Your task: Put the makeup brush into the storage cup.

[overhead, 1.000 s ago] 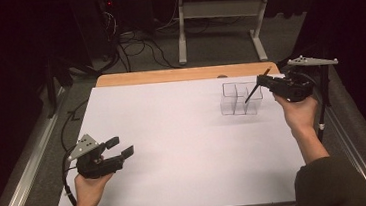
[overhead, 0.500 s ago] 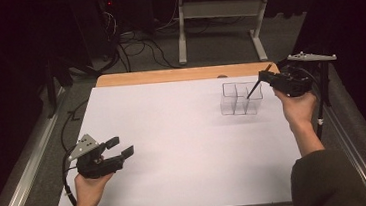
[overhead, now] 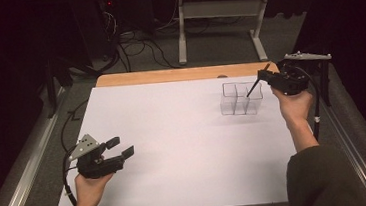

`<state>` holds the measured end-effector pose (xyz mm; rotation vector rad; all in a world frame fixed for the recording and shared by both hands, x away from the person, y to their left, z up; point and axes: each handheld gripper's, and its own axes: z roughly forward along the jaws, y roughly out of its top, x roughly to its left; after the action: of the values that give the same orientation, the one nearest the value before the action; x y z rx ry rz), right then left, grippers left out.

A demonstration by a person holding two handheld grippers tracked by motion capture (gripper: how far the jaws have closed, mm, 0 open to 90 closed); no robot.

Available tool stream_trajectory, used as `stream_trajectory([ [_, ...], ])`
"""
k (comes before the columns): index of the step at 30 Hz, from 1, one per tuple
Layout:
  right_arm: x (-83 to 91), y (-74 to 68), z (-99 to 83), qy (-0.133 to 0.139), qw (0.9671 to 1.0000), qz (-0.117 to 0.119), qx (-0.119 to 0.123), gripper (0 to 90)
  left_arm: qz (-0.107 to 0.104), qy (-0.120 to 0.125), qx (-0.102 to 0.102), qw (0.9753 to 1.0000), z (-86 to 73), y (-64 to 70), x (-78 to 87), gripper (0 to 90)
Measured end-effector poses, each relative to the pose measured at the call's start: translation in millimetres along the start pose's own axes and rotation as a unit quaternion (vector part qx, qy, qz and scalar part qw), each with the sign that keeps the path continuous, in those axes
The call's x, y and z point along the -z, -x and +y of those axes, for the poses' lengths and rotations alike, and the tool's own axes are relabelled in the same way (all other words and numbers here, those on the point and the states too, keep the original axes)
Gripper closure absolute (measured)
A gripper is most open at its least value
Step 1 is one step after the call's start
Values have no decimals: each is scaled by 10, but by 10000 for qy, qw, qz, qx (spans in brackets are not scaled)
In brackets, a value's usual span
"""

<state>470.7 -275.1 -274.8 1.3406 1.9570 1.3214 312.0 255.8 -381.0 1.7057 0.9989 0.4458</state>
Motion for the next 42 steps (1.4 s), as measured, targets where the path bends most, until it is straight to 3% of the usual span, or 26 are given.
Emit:
stream_trajectory([
  [42, -336, -52, -72, -353, 9994, -31, 1, 831, 0, -1, -25, 10000, 1, 2, 3, 322],
])
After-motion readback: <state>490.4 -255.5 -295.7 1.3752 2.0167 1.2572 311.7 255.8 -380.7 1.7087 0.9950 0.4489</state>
